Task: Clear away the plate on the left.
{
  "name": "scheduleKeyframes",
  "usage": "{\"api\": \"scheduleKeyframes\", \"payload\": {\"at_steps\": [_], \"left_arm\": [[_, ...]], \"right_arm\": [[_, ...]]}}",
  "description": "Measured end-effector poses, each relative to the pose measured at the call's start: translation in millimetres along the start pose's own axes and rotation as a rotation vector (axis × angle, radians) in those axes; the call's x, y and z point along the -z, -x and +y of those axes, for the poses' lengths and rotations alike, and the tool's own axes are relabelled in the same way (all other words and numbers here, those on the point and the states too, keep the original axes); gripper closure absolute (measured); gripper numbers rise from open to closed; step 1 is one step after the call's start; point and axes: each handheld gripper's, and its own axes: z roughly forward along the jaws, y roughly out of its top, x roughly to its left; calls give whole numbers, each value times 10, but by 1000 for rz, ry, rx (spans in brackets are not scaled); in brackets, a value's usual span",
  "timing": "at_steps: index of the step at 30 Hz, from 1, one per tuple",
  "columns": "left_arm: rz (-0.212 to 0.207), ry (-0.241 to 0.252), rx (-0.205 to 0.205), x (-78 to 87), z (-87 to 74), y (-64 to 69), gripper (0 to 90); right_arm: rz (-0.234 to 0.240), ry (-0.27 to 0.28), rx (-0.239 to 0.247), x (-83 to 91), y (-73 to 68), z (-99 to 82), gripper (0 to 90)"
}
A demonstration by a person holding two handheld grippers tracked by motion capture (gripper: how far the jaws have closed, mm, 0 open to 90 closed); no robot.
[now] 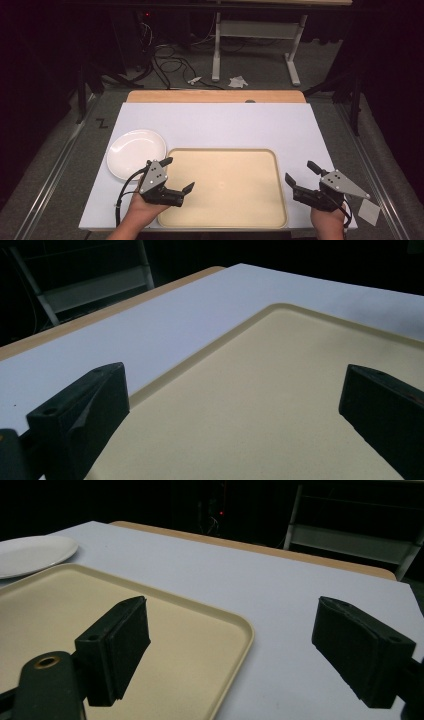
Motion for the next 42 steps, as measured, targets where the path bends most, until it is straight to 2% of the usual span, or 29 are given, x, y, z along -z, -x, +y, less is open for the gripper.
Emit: {"api": "scheduleKeyframes", "payload": {"at_steps": [11,21,23,30,41,42], "left_arm": [[-7,5,8,2,-10,-20,3],[8,22,48,51,-22,-119,18],[18,32,48,78,-34,-158,38],[69,36,102,153,-72,-339,47],[155,40,133,311,-105,-561,13],[177,45,136,346,-114,-608,10]], "right_arm": [[-3,-5,-4,-6,7,-4,161],[-9,-2,0,1,17,-4,161],[-7,-3,-2,-2,14,-4,161],[-10,-6,-4,-6,25,-10,161],[-11,-1,-5,3,41,-6,161],[-10,-1,-6,4,40,-6,161]]}}
